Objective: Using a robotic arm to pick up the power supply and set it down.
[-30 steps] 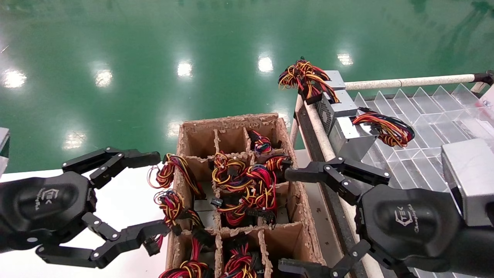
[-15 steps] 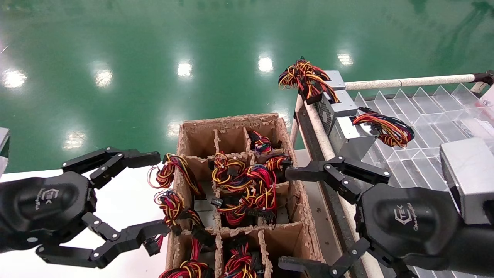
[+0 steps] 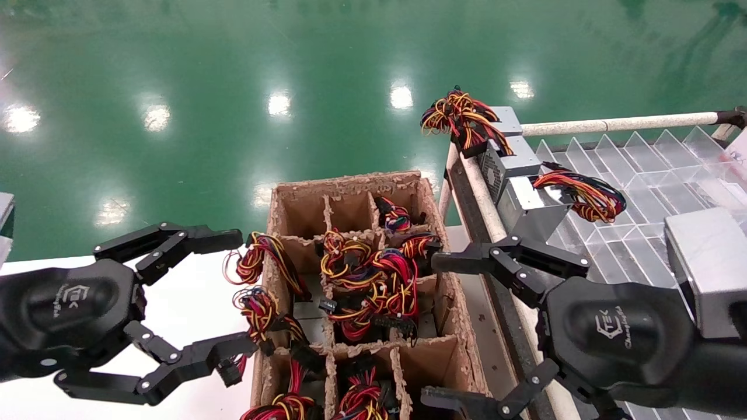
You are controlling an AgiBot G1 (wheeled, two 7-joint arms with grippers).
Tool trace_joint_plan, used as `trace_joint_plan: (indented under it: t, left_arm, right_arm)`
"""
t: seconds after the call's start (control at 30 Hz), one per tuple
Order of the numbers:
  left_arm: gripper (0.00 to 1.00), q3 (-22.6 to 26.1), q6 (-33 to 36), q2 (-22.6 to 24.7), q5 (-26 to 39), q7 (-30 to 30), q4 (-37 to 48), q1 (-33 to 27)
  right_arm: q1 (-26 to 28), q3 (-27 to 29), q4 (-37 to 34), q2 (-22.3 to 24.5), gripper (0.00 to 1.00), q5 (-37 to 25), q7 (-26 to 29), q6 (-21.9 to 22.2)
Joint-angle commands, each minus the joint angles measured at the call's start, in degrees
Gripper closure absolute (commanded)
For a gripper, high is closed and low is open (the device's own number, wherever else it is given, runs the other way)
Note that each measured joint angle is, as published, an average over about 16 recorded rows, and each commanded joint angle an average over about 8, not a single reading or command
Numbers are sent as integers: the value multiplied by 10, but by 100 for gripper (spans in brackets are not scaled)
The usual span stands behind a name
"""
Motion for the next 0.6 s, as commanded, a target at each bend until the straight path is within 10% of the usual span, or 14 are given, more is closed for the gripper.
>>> trace_joint_plan:
  t: [0.03, 0.6]
  left_arm:
    - [0, 0, 0, 0, 0, 0, 0, 0]
    - [0, 0, 0, 0, 0, 0, 0, 0]
  right_arm:
    - [0, 0, 0, 0, 0, 0, 0, 0]
    - [0, 0, 0, 0, 0, 0, 0, 0]
